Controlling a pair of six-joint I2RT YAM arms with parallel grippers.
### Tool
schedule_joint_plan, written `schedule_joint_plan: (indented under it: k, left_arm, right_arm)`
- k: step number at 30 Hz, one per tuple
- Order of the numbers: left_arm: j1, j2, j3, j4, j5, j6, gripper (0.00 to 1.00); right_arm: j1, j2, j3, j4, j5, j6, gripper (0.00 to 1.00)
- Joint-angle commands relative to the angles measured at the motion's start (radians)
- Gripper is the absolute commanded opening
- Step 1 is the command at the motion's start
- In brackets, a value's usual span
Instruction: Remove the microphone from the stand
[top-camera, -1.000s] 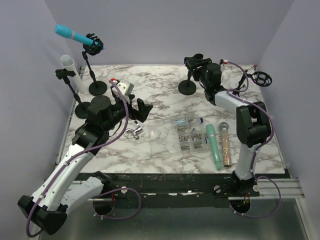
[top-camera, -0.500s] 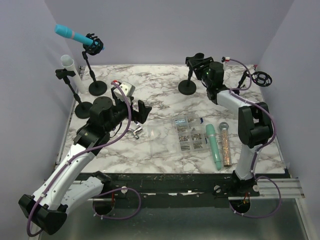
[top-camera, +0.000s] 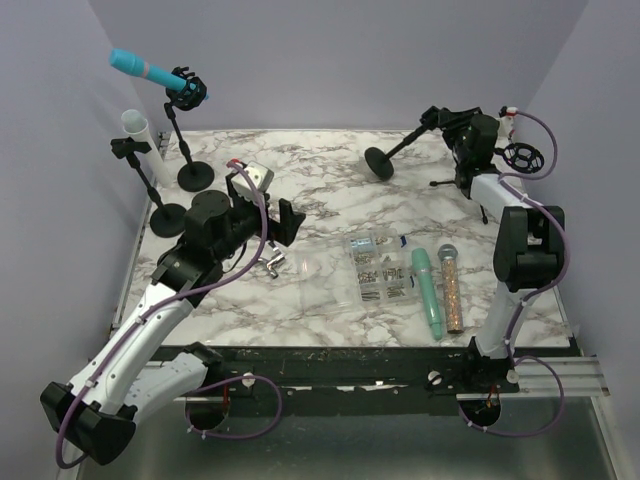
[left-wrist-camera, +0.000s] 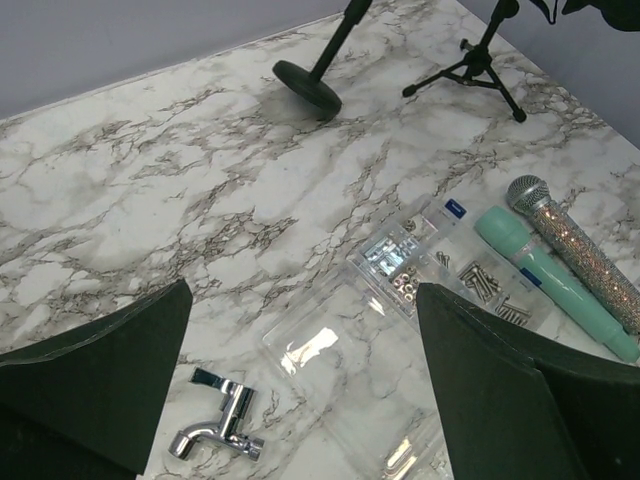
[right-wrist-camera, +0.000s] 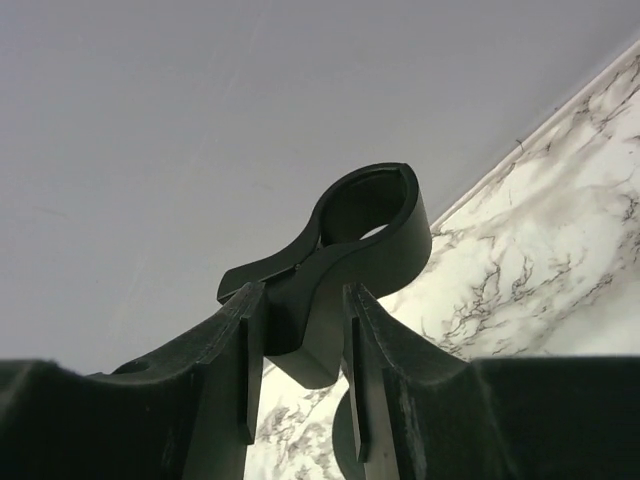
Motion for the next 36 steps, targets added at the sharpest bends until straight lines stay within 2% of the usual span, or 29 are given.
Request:
schedule_joint_plan:
  k: [1, 4, 8, 16, 17, 19, 22, 24, 27, 31, 36]
  left_arm:
    - [-0.005, 0.018, 0.001, 0.017, 0.021, -0.013, 0.98]
    - [-0.005, 0.026, 0.001, 0.017, 0.023, -0.014, 0.98]
    - [-0.005, 0.035, 0.002, 0.016, 0.016, -0.011, 0.98]
    - [-0.004, 0.038, 0.005, 0.012, 0.02, -0.011, 0.98]
    - [-0.005, 0.037, 0.005, 0.012, 0.02, -0.011, 0.98]
    - [-0.005, 0.036, 0.005, 0.013, 0.019, -0.013, 0.99]
    - [-0.005, 0.034, 0.005, 0.013, 0.026, -0.016, 0.98]
    - [-0.005, 0.034, 0.008, 0.014, 0.034, -0.02, 0.99]
    - [-0.004, 0.036, 0.01, 0.014, 0.044, -0.026, 0.98]
    - [-0.004, 0.031, 0.008, 0.013, 0.045, -0.028, 0.98]
    - [-0.005, 0.019, 0.005, 0.014, 0.041, -0.027, 0.98]
  right_arm:
    - [0.072, 0.049, -0.051, -0.199, -0.068, -0.19, 0.21]
    - [0.089, 0.045, -0.037, -0.184, -0.081, -0.233, 0.19]
    - [0.089, 0.026, -0.051, -0.152, -0.12, -0.228, 0.11]
    - [0.099, 0.019, -0.01, -0.147, -0.185, -0.257, 0.08]
    - [0.101, 0.017, -0.006, -0.163, -0.179, -0.259, 0.11]
    - [0.103, 0.017, 0.013, -0.209, -0.167, -0.273, 0.26]
    - [0.127, 0.022, 0.061, -0.326, -0.113, -0.285, 0.57]
    - [0.154, 0.019, 0.066, -0.395, -0.068, -0.228, 0.74]
    - [0.2, 0.037, 0.075, -0.489, -0.062, -0.082, 0.93]
    - [0.235, 0.127, 0.166, -0.66, -0.044, 0.171, 0.96]
    - [0.268, 0.185, 0.175, -0.629, 0.025, 0.374, 0.96]
